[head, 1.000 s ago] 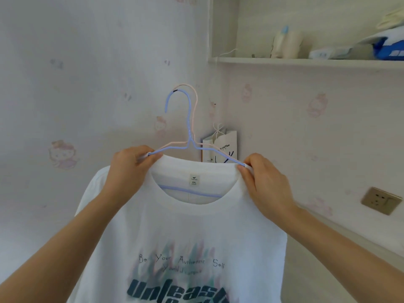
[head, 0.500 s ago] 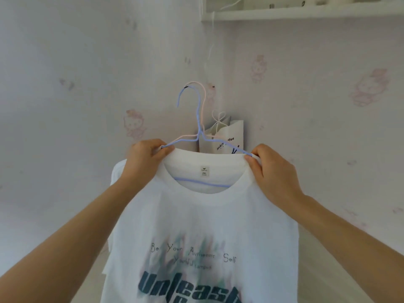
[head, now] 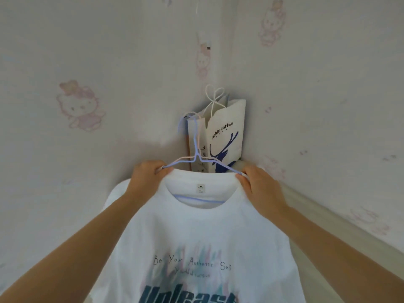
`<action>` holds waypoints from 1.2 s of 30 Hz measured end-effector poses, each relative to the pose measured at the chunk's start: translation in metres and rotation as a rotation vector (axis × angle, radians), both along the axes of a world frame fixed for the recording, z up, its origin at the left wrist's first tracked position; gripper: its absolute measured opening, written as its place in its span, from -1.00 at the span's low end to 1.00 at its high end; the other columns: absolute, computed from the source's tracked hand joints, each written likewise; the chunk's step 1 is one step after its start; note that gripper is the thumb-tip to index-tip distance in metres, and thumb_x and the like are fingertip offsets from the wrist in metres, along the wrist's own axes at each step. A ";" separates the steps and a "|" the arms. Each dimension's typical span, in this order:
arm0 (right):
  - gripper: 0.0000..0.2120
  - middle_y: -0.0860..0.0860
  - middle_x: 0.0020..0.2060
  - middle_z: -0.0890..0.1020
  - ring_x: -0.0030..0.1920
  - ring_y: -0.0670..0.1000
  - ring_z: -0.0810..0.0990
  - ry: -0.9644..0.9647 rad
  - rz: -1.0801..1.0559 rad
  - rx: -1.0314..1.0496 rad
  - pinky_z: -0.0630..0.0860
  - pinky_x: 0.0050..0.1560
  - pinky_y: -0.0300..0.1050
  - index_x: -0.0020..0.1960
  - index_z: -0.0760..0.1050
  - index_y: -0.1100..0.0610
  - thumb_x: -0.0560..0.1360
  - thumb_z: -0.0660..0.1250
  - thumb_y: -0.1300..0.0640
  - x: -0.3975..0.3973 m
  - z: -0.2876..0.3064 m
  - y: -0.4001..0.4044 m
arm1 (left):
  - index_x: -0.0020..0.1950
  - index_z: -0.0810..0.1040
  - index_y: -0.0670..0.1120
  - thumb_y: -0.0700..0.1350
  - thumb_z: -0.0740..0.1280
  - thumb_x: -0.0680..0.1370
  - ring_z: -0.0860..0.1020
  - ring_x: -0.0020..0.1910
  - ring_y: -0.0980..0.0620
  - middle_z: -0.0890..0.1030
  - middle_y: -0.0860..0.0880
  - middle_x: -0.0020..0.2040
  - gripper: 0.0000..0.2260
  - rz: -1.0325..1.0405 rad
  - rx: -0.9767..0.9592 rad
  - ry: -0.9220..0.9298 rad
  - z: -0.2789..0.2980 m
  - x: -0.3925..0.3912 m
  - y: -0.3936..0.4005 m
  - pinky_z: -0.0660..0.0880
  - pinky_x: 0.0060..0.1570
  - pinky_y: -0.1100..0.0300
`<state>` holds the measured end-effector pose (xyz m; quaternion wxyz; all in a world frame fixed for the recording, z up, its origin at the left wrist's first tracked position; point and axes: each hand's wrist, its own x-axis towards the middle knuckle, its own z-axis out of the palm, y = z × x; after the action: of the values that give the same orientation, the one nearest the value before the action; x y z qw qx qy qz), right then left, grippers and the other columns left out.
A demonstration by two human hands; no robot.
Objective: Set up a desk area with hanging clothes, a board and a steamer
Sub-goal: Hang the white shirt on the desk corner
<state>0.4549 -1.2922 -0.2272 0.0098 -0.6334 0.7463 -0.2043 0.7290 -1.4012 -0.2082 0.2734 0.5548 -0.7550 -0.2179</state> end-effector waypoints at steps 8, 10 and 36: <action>-0.69 0.00 -0.10 0.51 -0.06 0.05 0.48 0.160 0.022 0.162 0.43 -0.25 -0.05 0.04 0.43 0.12 0.64 0.02 -0.06 -0.005 -0.073 -0.033 | -0.48 0.22 -0.01 -0.12 0.39 0.52 0.36 -0.38 -0.21 0.30 0.02 -0.54 -0.54 -0.026 0.095 -0.037 -0.070 -0.006 -0.028 0.19 -0.33 0.11; -0.68 -0.01 -0.09 0.51 -0.06 0.04 0.48 0.216 0.030 0.207 0.42 -0.25 -0.08 0.04 0.42 0.12 0.65 -0.01 -0.05 -0.007 -0.089 -0.038 | -0.47 0.22 -0.02 -0.13 0.39 0.51 0.35 -0.38 -0.21 0.30 0.00 -0.53 -0.56 -0.033 0.109 -0.044 -0.086 -0.007 -0.032 0.23 -0.33 0.11; -0.68 0.03 0.15 0.49 0.09 0.05 0.50 0.312 -0.002 0.415 0.54 -0.10 -0.07 0.33 0.28 0.15 0.62 0.08 0.08 0.003 -0.168 -0.050 | 0.19 0.52 -0.14 -0.08 0.20 0.60 0.53 0.10 -0.23 0.58 -0.19 0.08 -0.77 0.007 0.185 -0.402 -0.192 -0.016 -0.044 0.49 0.02 -0.05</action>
<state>0.4574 -1.3426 -0.3947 0.0241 -0.6411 0.7653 0.0534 0.7126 -1.4447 -0.4000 0.0662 0.6123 -0.7692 -0.1702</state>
